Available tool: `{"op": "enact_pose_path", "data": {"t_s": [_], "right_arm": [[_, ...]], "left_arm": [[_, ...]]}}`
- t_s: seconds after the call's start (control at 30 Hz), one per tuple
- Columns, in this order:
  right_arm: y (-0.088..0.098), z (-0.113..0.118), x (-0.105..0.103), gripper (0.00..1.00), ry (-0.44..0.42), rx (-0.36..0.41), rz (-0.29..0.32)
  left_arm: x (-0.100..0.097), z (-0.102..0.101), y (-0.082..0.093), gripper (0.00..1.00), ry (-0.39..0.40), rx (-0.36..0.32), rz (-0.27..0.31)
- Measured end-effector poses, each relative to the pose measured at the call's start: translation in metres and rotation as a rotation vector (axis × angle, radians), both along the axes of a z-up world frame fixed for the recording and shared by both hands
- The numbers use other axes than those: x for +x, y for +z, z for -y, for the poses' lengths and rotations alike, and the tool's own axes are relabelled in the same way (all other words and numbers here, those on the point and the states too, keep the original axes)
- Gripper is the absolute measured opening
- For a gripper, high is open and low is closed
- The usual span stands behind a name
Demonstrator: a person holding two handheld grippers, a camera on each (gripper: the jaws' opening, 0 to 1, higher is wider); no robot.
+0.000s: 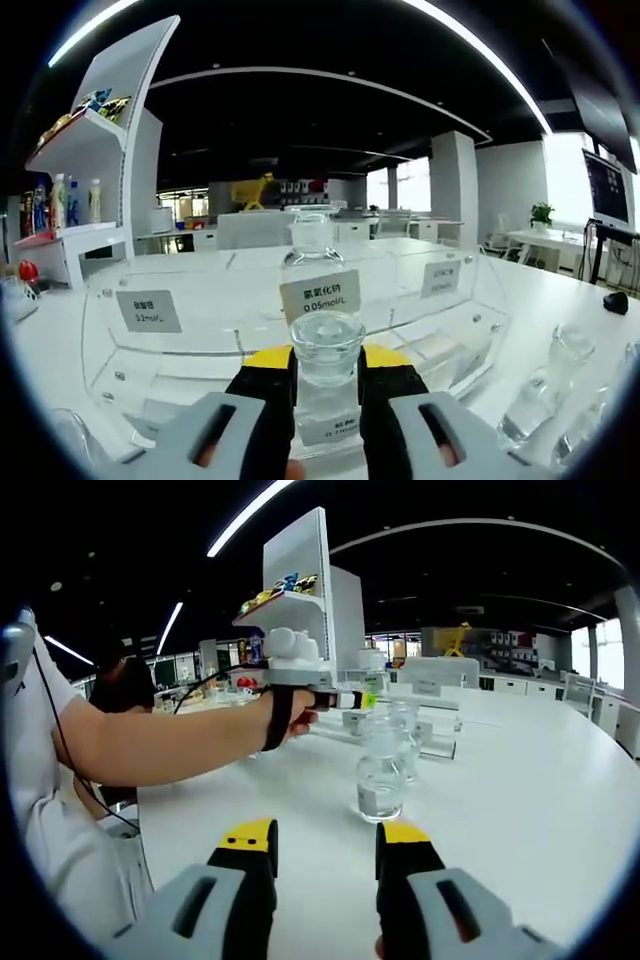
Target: Identify the label on the chemical reagent bottle, grasp the chemical reagent bottle, and place it in the designated position on the reagent rack
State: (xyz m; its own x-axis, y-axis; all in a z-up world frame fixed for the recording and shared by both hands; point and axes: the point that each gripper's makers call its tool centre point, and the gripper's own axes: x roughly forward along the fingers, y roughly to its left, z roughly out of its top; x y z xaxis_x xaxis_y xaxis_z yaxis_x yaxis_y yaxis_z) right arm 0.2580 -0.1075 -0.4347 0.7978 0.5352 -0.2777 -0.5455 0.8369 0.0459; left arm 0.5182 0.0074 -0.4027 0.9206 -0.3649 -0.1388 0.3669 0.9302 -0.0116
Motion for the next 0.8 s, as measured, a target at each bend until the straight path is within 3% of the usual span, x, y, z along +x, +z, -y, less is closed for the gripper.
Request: {"op": "enact_pose_path", "data": {"t_s": [0.17,0.3,0.8], "right_arm": [[-0.001,-0.001,-0.001,0.37,0.006,-0.004,-0.002],[-0.001,-0.001,0.0,0.37,0.003,-0.004,-0.002],[-0.001,-0.004,0.001,0.37,0.01,-0.011,-0.001]], "left_arm": [[-0.003,0.0,0.007,0.27,0.003,0.0,0.024],[-0.003,0.004,0.01,0.41,-0.004,-0.004,0.028],[-0.02,0.006,0.03,0.47,-0.034,0.003,0.078]]}}
